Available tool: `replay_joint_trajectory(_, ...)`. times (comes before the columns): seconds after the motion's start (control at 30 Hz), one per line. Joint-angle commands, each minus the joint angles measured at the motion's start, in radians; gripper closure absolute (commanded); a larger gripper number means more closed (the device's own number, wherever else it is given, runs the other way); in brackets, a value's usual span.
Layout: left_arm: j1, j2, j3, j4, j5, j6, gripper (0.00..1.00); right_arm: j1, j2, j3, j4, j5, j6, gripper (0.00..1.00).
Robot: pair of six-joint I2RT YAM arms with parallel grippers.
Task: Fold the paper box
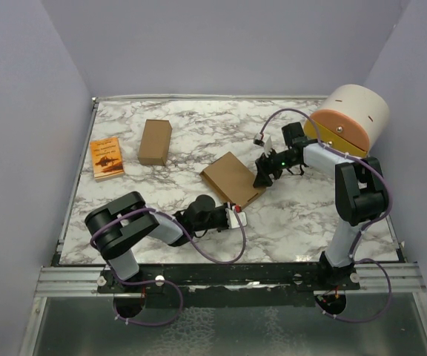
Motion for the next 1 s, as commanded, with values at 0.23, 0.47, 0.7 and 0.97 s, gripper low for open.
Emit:
replay_joint_trajectory(0.23,-0.007,0.02,-0.003,0.02,-0.067,0.035,0.71,-0.004,0.017,0.029,-0.012,-0.007,-0.006,0.33)
replay_joint_trajectory(0.47,-0.007,0.019,-0.005,0.02,-0.074,0.03,0.75,-0.004,0.019,0.03,-0.016,-0.009,-0.008,0.33)
replay_joint_trajectory(0.7,-0.008,0.02,-0.007,0.021,-0.057,0.021,0.77,-0.004,0.018,0.031,-0.016,-0.009,-0.008,0.33)
replay_joint_trajectory(0.97,-0.007,0.02,-0.015,0.011,-0.042,0.016,0.78,-0.004,0.021,0.033,-0.02,-0.01,-0.01,0.33)
